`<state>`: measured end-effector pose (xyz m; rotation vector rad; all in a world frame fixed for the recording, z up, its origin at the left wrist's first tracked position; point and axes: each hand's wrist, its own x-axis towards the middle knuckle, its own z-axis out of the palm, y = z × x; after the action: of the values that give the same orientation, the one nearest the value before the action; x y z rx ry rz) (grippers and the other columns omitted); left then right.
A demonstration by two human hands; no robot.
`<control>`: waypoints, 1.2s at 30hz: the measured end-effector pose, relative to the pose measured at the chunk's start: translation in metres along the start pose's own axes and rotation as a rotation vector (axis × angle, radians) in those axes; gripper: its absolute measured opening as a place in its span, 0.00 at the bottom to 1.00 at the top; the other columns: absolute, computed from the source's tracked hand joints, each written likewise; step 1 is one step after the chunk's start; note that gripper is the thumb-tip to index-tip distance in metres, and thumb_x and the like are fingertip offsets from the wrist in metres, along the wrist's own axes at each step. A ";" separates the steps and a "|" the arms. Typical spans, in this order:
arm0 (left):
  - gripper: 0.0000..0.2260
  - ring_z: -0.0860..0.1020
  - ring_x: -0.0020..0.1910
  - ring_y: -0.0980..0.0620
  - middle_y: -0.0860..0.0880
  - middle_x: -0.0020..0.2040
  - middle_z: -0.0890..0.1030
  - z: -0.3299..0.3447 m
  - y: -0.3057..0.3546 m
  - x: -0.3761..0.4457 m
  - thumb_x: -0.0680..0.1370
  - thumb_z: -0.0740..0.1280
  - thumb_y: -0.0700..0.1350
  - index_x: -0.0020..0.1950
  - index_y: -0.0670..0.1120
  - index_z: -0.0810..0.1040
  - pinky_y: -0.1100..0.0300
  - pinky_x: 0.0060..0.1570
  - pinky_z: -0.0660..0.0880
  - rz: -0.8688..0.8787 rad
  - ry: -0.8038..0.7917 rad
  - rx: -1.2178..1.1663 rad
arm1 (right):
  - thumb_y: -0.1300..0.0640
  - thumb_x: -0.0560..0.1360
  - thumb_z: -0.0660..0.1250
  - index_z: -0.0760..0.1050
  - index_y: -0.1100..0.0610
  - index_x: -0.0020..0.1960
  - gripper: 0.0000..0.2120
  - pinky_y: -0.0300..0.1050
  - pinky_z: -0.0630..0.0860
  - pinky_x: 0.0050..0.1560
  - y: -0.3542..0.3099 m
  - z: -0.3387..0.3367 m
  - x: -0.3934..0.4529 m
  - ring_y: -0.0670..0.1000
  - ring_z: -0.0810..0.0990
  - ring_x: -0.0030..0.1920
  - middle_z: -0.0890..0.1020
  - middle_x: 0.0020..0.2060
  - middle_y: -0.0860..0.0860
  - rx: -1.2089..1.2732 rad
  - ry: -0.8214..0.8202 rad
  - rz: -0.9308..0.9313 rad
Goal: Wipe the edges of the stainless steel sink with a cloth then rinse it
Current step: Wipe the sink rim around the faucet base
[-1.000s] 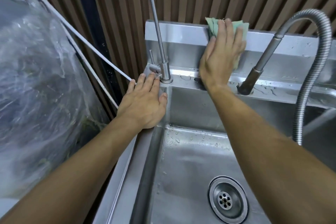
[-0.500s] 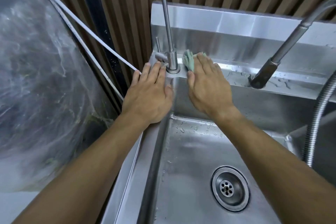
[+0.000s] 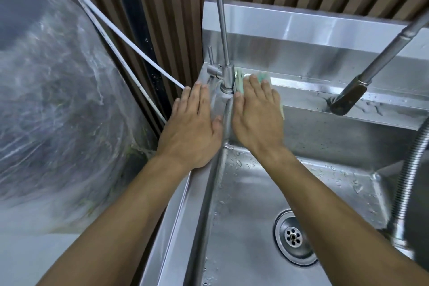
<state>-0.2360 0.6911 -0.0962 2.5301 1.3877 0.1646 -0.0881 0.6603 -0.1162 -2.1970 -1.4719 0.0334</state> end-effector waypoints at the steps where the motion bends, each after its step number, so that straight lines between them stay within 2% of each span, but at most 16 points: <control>1: 0.31 0.41 0.84 0.47 0.45 0.85 0.41 0.000 0.000 -0.005 0.86 0.47 0.55 0.85 0.42 0.40 0.51 0.82 0.40 -0.010 0.002 -0.002 | 0.51 0.88 0.48 0.62 0.59 0.81 0.25 0.54 0.50 0.82 -0.001 -0.007 -0.004 0.57 0.55 0.82 0.64 0.81 0.55 0.069 -0.023 -0.011; 4: 0.35 0.44 0.84 0.45 0.42 0.85 0.45 0.003 -0.004 -0.020 0.82 0.43 0.59 0.85 0.41 0.45 0.49 0.83 0.43 -0.032 0.018 -0.039 | 0.51 0.88 0.50 0.63 0.52 0.81 0.22 0.48 0.53 0.81 -0.011 -0.021 -0.028 0.52 0.58 0.81 0.66 0.80 0.51 0.302 -0.149 -0.113; 5: 0.35 0.46 0.84 0.44 0.40 0.85 0.49 0.004 -0.006 -0.024 0.82 0.43 0.58 0.85 0.40 0.47 0.48 0.83 0.46 -0.024 0.026 -0.046 | 0.52 0.88 0.52 0.62 0.50 0.81 0.22 0.43 0.51 0.79 -0.015 -0.021 -0.034 0.49 0.58 0.81 0.65 0.80 0.49 0.381 -0.227 -0.177; 7: 0.36 0.49 0.84 0.43 0.39 0.84 0.52 0.004 -0.008 -0.033 0.81 0.43 0.58 0.84 0.40 0.49 0.48 0.83 0.49 -0.029 0.040 -0.063 | 0.54 0.88 0.53 0.63 0.48 0.81 0.21 0.40 0.47 0.81 -0.021 -0.020 -0.031 0.45 0.54 0.82 0.65 0.80 0.47 0.474 -0.349 -0.292; 10: 0.36 0.43 0.84 0.45 0.42 0.85 0.46 0.005 -0.006 -0.044 0.82 0.44 0.60 0.85 0.40 0.45 0.53 0.82 0.41 -0.058 0.048 -0.049 | 0.54 0.88 0.54 0.65 0.52 0.80 0.21 0.38 0.47 0.80 -0.020 -0.018 0.007 0.45 0.57 0.81 0.66 0.80 0.49 0.382 -0.406 -0.397; 12: 0.36 0.42 0.84 0.45 0.42 0.85 0.45 0.006 -0.005 -0.047 0.83 0.44 0.60 0.85 0.40 0.45 0.53 0.82 0.39 -0.048 0.066 -0.021 | 0.53 0.88 0.53 0.63 0.53 0.81 0.22 0.41 0.47 0.81 -0.021 -0.017 0.024 0.48 0.56 0.82 0.63 0.81 0.50 0.289 -0.445 -0.460; 14: 0.36 0.42 0.84 0.45 0.43 0.86 0.46 0.005 -0.006 -0.046 0.83 0.45 0.60 0.85 0.41 0.45 0.53 0.82 0.40 -0.043 0.073 -0.022 | 0.50 0.88 0.50 0.58 0.54 0.83 0.24 0.47 0.47 0.83 -0.023 -0.015 0.027 0.49 0.52 0.83 0.60 0.82 0.51 0.221 -0.448 -0.509; 15: 0.36 0.42 0.84 0.45 0.43 0.86 0.46 0.004 -0.006 -0.046 0.83 0.45 0.60 0.85 0.41 0.45 0.53 0.82 0.40 -0.042 0.068 -0.027 | 0.49 0.88 0.50 0.56 0.54 0.83 0.25 0.48 0.46 0.83 -0.022 -0.014 0.025 0.49 0.50 0.83 0.58 0.83 0.51 0.197 -0.446 -0.521; 19: 0.35 0.39 0.84 0.47 0.45 0.86 0.43 0.000 -0.005 -0.055 0.83 0.43 0.60 0.85 0.43 0.42 0.56 0.80 0.36 -0.009 0.047 -0.024 | 0.47 0.88 0.49 0.55 0.52 0.84 0.25 0.42 0.39 0.82 -0.017 -0.015 0.021 0.46 0.46 0.83 0.54 0.84 0.48 0.165 -0.458 -0.540; 25: 0.34 0.35 0.83 0.50 0.48 0.85 0.39 0.001 -0.004 -0.061 0.83 0.41 0.61 0.84 0.45 0.38 0.57 0.79 0.34 -0.018 0.048 -0.001 | 0.49 0.88 0.50 0.60 0.56 0.82 0.24 0.45 0.46 0.81 -0.035 0.000 0.031 0.52 0.53 0.83 0.61 0.82 0.53 0.155 -0.339 -0.470; 29: 0.34 0.37 0.84 0.50 0.47 0.86 0.41 0.003 -0.005 -0.062 0.83 0.42 0.61 0.85 0.45 0.40 0.55 0.81 0.37 -0.011 0.059 -0.022 | 0.49 0.88 0.53 0.57 0.55 0.83 0.26 0.45 0.48 0.83 -0.020 -0.003 0.012 0.48 0.52 0.83 0.58 0.83 0.50 0.267 -0.306 -0.479; 32: 0.34 0.42 0.85 0.47 0.45 0.86 0.46 0.005 -0.007 -0.060 0.84 0.43 0.60 0.85 0.44 0.44 0.53 0.82 0.42 0.008 0.088 -0.031 | 0.50 0.86 0.60 0.69 0.54 0.78 0.22 0.49 0.58 0.81 -0.003 -0.003 -0.003 0.47 0.62 0.80 0.69 0.78 0.48 0.365 -0.228 -0.466; 33: 0.34 0.43 0.85 0.47 0.45 0.86 0.46 0.005 -0.007 -0.060 0.84 0.44 0.60 0.85 0.44 0.43 0.54 0.82 0.42 0.009 0.089 -0.033 | 0.51 0.86 0.59 0.69 0.54 0.78 0.21 0.49 0.55 0.82 -0.001 -0.002 -0.006 0.46 0.61 0.80 0.69 0.78 0.48 0.382 -0.257 -0.458; 36: 0.34 0.40 0.84 0.49 0.46 0.86 0.43 0.004 -0.006 -0.060 0.84 0.43 0.60 0.85 0.44 0.41 0.56 0.80 0.38 0.002 0.079 -0.032 | 0.51 0.88 0.52 0.63 0.52 0.81 0.22 0.43 0.45 0.83 -0.006 -0.004 0.007 0.43 0.54 0.82 0.62 0.81 0.46 0.343 -0.381 -0.471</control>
<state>-0.2725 0.6431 -0.1008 2.5244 1.4006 0.2878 -0.0893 0.6666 -0.1084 -1.5880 -1.9871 0.5283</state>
